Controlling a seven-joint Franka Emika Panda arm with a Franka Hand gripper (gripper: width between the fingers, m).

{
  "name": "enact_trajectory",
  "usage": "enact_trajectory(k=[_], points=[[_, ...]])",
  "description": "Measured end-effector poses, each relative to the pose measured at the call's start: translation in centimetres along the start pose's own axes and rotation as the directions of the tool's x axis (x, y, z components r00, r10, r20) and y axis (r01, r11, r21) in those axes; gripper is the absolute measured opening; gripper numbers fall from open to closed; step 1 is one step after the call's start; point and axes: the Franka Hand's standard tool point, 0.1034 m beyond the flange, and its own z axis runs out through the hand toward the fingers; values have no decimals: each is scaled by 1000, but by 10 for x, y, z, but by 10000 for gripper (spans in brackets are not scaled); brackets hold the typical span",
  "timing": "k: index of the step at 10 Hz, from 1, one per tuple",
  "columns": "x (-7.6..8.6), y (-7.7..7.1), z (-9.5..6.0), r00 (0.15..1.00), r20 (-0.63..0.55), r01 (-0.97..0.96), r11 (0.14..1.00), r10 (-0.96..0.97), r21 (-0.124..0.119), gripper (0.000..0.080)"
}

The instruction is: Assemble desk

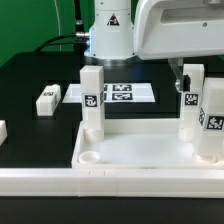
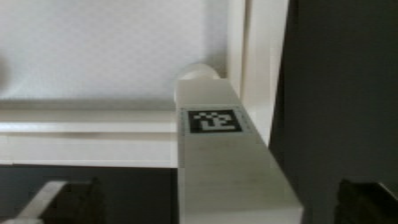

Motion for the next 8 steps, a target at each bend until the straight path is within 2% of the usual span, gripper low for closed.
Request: enact_trajectory(k=[2, 3, 4, 5, 6, 8], points=[[1, 6, 2, 1000, -1, 16, 1000, -16, -6, 649], [0, 5, 2, 1000, 0, 20, 1000, -20, -16, 516], [0, 5, 2, 1000, 0, 21, 1000, -21, -17, 346], [0, 6, 2, 1000, 1, 20, 1000, -20, -17, 346], [0, 6, 2, 1000, 0, 19, 1000, -19, -17, 290], [0, 7, 2, 1000, 0, -10, 1000, 10, -17, 290]])
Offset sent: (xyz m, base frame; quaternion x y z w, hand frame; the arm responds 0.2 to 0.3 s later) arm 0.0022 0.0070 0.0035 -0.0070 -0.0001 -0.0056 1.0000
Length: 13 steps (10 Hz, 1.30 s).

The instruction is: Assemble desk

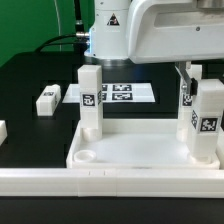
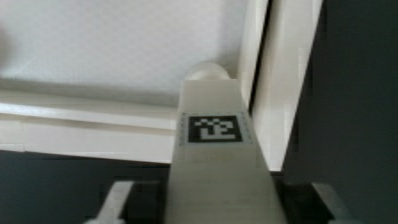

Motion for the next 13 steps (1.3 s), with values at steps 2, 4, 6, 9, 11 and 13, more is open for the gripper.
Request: enact_trajectory(k=[2, 4, 6, 9, 11, 13], points=[[0, 0, 0, 1000, 0, -10, 1000, 10, 0, 290], [0, 0, 1, 980, -6, -198, 980, 198, 1, 290], [0, -1, 1, 914, -46, -403, 915, 403, 15, 290], [0, -4, 2, 735, -55, -674, 737, 676, 48, 290], [0, -6, 2, 593, -42, -802, 594, 804, 62, 290], [0, -7, 3, 424, -24, -902, 425, 905, 71, 290]])
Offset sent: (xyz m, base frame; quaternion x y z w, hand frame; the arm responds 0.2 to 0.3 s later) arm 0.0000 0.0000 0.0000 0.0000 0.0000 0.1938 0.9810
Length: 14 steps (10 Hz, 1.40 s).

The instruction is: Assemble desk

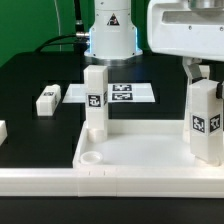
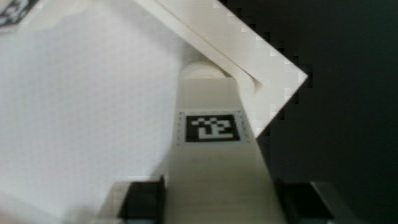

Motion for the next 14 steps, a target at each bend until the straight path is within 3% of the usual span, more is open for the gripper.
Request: enact_trajectory(k=[5, 9, 10, 11, 12, 13, 14], points=[[-8, -3, 1, 924, 16, -383, 924, 383, 0, 290], [-9, -4, 1, 870, 22, -493, 870, 493, 1, 290], [-9, -4, 1, 876, 22, -482, 876, 482, 1, 401], [-7, -2, 2, 906, 21, -424, 906, 424, -2, 401], [-6, -2, 2, 922, 20, -386, 922, 386, -2, 538], [-5, -1, 2, 952, 20, -307, 952, 307, 0, 624], [-5, -1, 2, 977, 19, -214, 977, 214, 1, 624]])
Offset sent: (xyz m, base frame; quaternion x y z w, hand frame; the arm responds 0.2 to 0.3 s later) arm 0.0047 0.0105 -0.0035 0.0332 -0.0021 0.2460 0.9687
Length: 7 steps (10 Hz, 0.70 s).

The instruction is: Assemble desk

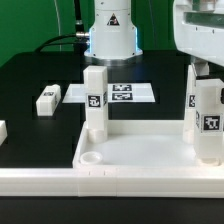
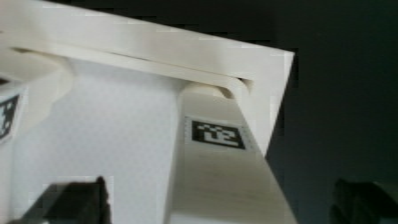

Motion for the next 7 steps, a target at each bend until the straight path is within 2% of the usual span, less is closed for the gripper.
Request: enact_trajectory(k=[3, 5, 7], points=[[1, 0, 0, 960, -3, 281, 960, -281, 0, 649], [1, 0, 1, 890, -9, 456, 890, -456, -7, 649], [2, -1, 0, 767, -15, 641, 767, -641, -16, 649]])
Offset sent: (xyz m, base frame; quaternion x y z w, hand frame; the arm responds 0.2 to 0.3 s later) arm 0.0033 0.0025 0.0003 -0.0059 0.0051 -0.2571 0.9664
